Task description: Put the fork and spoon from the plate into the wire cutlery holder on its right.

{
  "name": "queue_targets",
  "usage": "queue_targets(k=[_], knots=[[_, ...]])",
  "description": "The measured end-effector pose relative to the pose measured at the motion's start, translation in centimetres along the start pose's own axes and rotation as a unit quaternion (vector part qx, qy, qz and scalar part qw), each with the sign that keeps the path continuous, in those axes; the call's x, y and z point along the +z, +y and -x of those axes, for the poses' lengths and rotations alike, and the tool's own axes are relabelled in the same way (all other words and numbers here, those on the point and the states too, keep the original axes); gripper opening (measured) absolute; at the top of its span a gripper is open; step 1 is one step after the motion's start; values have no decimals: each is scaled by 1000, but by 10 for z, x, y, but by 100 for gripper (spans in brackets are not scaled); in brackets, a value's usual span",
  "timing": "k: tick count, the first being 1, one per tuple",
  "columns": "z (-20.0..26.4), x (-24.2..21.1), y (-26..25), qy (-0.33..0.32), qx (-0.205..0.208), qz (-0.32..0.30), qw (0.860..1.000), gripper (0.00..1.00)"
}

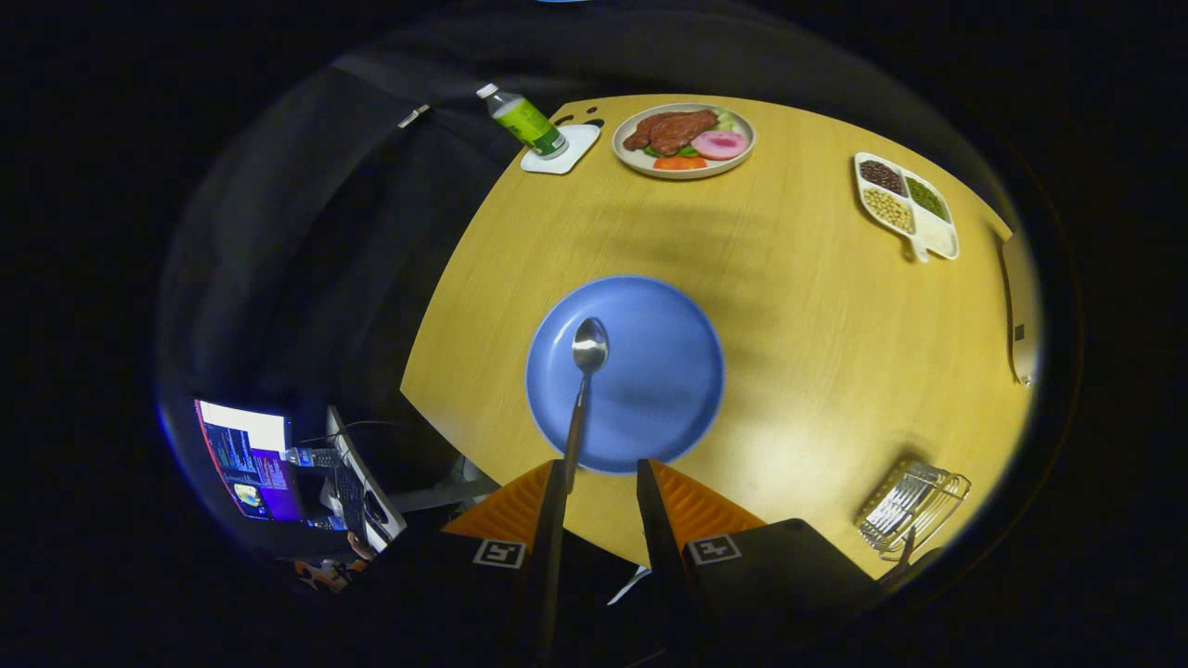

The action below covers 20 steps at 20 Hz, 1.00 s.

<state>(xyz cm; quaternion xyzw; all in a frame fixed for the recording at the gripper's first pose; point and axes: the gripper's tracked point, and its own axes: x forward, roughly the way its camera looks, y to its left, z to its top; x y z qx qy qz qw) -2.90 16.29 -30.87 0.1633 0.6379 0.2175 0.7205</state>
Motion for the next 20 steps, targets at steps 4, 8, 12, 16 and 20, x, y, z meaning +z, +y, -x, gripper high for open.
queue_targets(k=[4,8,12,16,20], knots=[[-56,-1,15,26,-26,13,999,48],[-97,-5,10,42,-54,14,998,48],[-127,-9,9,57,-68,11,996,48],[-143,-15,7,71,-84,15,994,36],[-144,-10,2,70,-78,-6,995,11]])
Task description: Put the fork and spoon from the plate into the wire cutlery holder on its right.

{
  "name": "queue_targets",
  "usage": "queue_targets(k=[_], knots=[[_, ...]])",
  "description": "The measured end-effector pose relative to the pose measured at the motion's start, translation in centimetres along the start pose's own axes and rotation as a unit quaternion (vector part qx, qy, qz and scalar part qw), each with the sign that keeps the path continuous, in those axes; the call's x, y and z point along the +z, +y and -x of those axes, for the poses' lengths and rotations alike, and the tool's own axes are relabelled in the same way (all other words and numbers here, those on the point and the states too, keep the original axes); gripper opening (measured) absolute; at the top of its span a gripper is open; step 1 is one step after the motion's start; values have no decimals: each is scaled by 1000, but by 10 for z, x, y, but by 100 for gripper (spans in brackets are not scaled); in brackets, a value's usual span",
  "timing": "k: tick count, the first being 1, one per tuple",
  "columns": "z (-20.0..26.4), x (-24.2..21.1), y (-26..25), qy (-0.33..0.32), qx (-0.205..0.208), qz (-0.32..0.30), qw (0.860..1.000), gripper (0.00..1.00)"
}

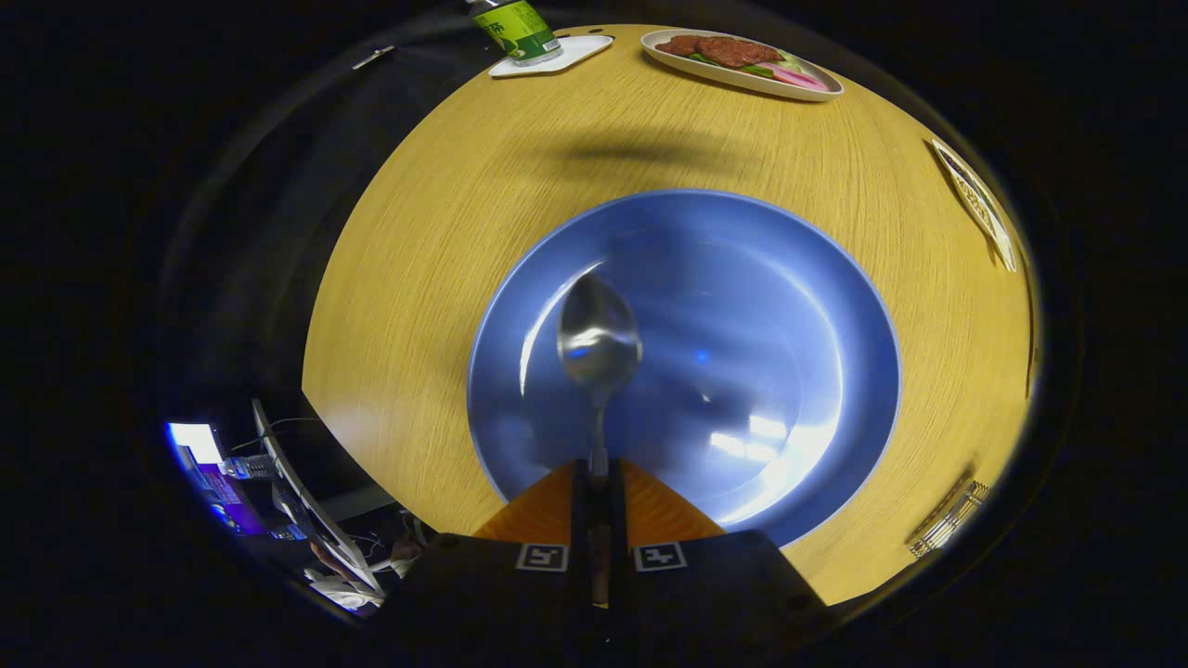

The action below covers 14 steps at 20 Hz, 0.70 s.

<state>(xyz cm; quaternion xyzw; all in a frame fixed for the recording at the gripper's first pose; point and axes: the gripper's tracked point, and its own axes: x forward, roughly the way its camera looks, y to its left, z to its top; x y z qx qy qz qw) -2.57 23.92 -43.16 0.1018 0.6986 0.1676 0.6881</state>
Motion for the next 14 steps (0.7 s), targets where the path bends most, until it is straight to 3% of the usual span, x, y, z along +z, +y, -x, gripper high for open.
queue_targets(k=[6,9,14], knots=[[35,13,-14,-39,54,-46,997,8],[78,25,-26,-76,90,-74,990,8],[158,34,-74,-146,113,-111,977,8]])
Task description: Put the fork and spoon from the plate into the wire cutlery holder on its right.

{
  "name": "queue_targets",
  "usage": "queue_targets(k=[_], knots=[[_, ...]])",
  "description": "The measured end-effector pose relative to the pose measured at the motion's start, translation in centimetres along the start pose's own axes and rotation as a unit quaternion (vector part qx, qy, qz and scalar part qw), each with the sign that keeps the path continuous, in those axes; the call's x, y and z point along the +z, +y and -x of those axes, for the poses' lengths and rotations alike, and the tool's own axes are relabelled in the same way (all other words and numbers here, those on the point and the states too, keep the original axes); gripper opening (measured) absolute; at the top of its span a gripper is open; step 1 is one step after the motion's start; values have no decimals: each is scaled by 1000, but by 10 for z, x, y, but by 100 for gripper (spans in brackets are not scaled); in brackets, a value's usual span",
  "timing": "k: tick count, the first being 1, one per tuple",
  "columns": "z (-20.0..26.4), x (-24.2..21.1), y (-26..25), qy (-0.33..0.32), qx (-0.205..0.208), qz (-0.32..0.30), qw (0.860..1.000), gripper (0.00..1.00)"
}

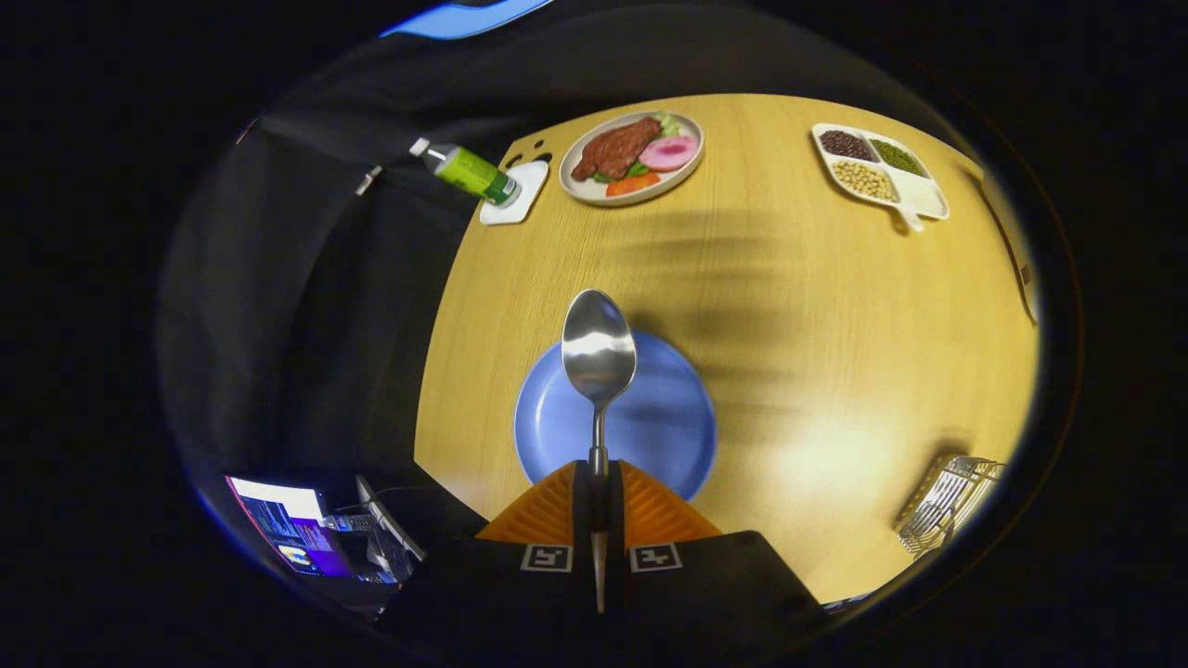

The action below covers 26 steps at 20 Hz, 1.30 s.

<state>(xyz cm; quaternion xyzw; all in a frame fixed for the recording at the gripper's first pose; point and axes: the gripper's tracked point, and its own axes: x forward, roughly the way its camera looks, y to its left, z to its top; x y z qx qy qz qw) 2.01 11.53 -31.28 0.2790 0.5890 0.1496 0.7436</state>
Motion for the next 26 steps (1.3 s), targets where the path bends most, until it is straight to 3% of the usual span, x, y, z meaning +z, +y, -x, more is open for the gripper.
queue_targets(k=[5,13,19,26], knots=[[83,10,-37,-36,-1,-9,999,8],[167,-20,-123,-14,-50,-8,999,7],[199,-70,-187,74,-111,-2,991,8],[202,-110,-231,242,-161,-3,957,8]])
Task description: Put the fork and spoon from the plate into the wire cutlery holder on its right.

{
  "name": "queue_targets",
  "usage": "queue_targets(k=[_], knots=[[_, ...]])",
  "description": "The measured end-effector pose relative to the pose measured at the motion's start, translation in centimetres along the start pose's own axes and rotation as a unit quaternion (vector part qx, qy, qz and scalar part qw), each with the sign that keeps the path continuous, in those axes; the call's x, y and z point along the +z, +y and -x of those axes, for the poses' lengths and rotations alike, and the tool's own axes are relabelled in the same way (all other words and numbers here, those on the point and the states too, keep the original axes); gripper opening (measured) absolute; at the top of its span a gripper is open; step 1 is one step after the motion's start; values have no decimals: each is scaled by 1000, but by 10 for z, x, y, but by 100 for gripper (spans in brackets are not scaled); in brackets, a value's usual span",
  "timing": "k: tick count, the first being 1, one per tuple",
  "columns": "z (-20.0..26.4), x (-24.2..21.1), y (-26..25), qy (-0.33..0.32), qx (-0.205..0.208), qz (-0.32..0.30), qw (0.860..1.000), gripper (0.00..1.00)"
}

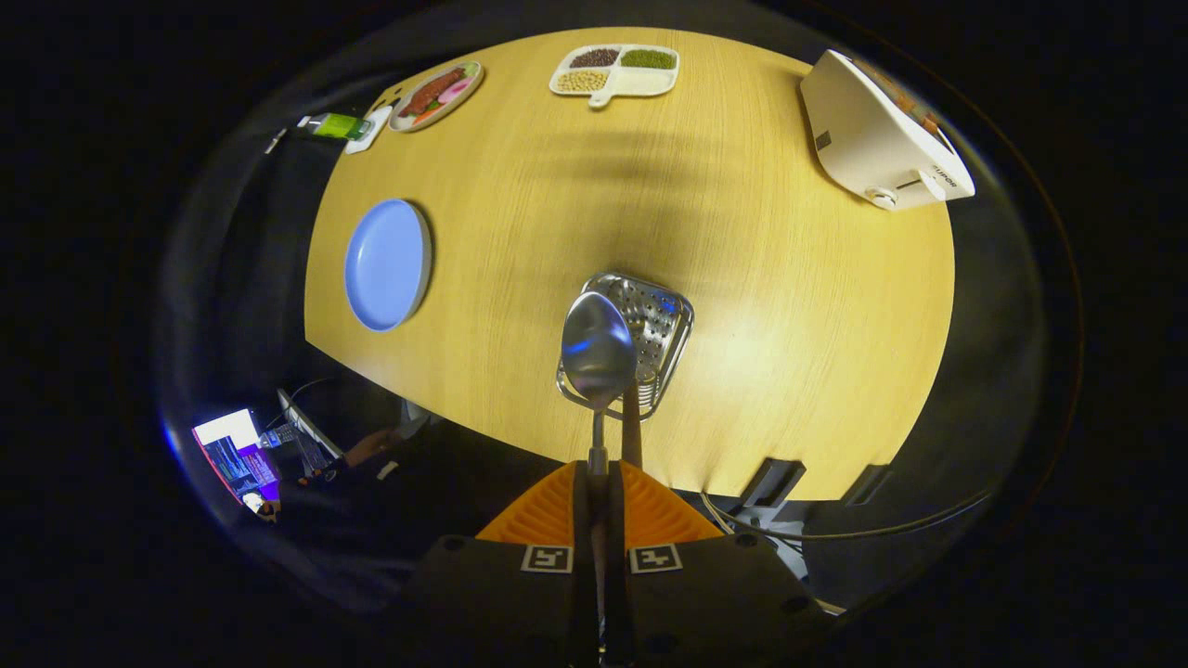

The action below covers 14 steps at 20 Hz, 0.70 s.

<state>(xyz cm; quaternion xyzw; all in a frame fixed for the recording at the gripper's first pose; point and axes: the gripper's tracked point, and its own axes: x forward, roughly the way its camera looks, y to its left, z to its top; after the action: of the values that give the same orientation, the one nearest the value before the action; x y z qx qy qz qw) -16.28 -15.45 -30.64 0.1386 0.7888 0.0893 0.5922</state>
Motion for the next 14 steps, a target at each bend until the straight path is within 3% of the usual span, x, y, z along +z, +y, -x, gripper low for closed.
queue_targets(k=[6,14], knots=[[-14,11,-13,117,-24,-14,993,8],[-39,44,-19,189,-38,-48,980,8]])
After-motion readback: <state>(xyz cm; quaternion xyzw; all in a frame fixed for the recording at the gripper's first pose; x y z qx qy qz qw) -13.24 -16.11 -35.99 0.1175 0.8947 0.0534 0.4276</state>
